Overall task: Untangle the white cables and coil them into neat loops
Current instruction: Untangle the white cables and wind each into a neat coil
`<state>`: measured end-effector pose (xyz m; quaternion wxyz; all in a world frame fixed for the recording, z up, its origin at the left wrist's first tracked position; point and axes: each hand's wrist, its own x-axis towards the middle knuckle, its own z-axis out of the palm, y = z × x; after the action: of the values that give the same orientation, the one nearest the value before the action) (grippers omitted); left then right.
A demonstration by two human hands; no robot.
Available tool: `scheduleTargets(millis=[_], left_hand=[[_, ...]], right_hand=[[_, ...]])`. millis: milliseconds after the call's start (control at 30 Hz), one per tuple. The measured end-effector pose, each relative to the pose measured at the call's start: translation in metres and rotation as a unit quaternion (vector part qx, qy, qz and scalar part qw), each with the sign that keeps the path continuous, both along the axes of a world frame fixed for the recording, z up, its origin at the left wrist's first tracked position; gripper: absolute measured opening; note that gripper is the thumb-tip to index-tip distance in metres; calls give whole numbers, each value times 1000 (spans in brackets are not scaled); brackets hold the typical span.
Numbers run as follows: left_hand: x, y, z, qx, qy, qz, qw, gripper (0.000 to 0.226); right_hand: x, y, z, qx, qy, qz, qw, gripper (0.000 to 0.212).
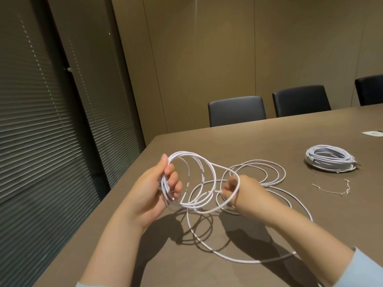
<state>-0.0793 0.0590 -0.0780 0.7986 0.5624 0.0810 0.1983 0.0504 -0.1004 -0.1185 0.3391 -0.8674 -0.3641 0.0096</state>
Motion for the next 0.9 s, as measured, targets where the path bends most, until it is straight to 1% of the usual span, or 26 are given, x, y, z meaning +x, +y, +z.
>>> scheduleTargets(millis=[33, 100, 200, 300, 400, 500, 567, 600, 667, 733, 767, 800, 833, 867, 900], left_hand=[[0, 0, 0, 8, 5, -14, 1000, 41], [-1, -1, -1, 20, 19, -44, 999, 40], [-2, -1, -3, 28, 39, -73, 996, 38], [-1, 3, -4, 20, 39, -54, 998, 37], [3, 10, -6, -34, 30, -9, 999, 38], [6, 17, -8, -90, 20, 32, 995, 39], [7, 17, -9, -87, 19, 60, 994, 40], [8, 16, -9, -70, 23, 76, 994, 40], [10, 14, -10, -26, 29, 108, 993, 40], [12, 10, -11, 1, 32, 124, 992, 39], [13, 7, -11, 9, 34, 127, 991, 38], [14, 4, -11, 13, 40, 126, 991, 38], [14, 1, -10, 15, 46, 122, 991, 39], [14, -3, -10, 11, 50, 113, 992, 40], [14, -6, -9, 2, 53, 99, 994, 40]], right_hand=[[4, 0, 0, 16, -24, -20, 999, 18], [10, -1, 0, 100, -35, -36, 994, 18], [13, -3, 2, 249, 5, -15, 968, 19], [14, -7, 8, 341, 35, -17, 939, 16], [15, -9, 12, 388, 19, -44, 921, 11], [13, -9, 13, 419, -25, -79, 904, 12], [14, -10, 14, 440, -34, -89, 893, 11], [14, -10, 15, 449, -23, -81, 889, 11], [11, -8, 16, 457, 30, -37, 888, 13], [3, -3, 15, 440, 73, 7, 895, 13], [-2, 0, 13, 427, 71, 22, 901, 12], [-6, 4, 11, 416, 57, 32, 907, 13], [-10, 7, 8, 401, 24, 35, 915, 13], [-13, 10, 4, 382, -28, 33, 923, 12], [-15, 11, 1, 361, -100, 27, 927, 10]])
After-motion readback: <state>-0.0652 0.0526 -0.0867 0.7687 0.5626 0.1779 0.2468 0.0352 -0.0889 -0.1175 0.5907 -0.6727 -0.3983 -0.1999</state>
